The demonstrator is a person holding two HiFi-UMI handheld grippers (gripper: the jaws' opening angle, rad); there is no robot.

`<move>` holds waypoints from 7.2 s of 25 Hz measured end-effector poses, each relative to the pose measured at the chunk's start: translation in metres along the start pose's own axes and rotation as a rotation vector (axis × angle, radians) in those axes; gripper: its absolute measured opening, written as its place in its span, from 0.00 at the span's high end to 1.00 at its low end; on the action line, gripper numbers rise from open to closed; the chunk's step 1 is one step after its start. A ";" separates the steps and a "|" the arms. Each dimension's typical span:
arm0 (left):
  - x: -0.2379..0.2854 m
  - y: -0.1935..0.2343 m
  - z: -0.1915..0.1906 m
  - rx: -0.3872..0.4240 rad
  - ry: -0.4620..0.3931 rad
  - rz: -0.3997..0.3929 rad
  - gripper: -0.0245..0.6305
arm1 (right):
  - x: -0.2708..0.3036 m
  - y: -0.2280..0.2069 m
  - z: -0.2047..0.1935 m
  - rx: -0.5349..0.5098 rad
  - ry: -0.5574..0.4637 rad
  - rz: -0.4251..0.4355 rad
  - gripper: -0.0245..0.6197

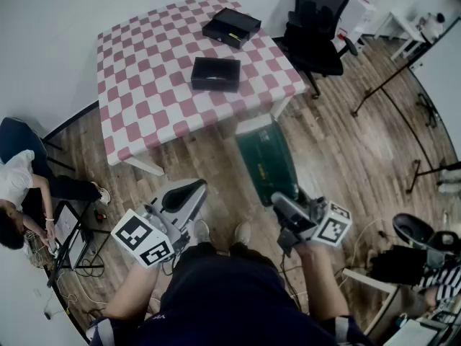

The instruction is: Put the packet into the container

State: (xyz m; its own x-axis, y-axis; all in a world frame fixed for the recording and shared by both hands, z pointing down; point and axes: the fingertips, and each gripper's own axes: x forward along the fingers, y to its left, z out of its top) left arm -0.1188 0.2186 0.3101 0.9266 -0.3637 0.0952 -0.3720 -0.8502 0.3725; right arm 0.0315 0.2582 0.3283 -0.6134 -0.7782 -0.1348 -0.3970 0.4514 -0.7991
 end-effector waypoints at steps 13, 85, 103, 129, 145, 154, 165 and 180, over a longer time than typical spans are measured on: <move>0.028 -0.022 -0.004 0.014 0.001 0.022 0.92 | -0.023 -0.014 0.019 -0.005 0.025 0.000 0.34; 0.181 0.347 0.061 -0.155 0.071 0.090 0.92 | 0.304 -0.365 0.156 -0.717 0.880 -0.253 0.34; 0.218 0.352 0.042 -0.211 0.073 0.197 0.92 | 0.332 -0.426 0.086 -1.055 1.256 -0.182 0.34; 0.232 0.358 0.042 -0.210 0.094 0.171 0.92 | 0.335 -0.416 0.120 -0.906 1.079 -0.175 0.29; 0.263 0.339 0.090 -0.095 0.087 0.113 0.92 | 0.314 -0.288 0.267 -0.638 0.358 -0.167 0.93; 0.274 0.322 0.110 -0.043 0.072 0.089 0.92 | 0.295 -0.258 0.274 -0.653 0.303 -0.172 0.94; 0.258 0.311 0.109 0.005 0.079 0.115 0.92 | 0.278 -0.249 0.255 -0.576 0.298 -0.177 0.94; 0.249 0.301 0.105 0.015 0.084 0.103 0.92 | 0.275 -0.252 0.234 -0.561 0.339 -0.225 0.94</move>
State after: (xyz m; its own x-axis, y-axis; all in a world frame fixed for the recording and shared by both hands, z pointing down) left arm -0.0059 -0.1678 0.3490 0.8847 -0.4168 0.2090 -0.4654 -0.8160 0.3428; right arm 0.1231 -0.1715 0.3551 -0.6177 -0.7414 0.2624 -0.7769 0.5234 -0.3501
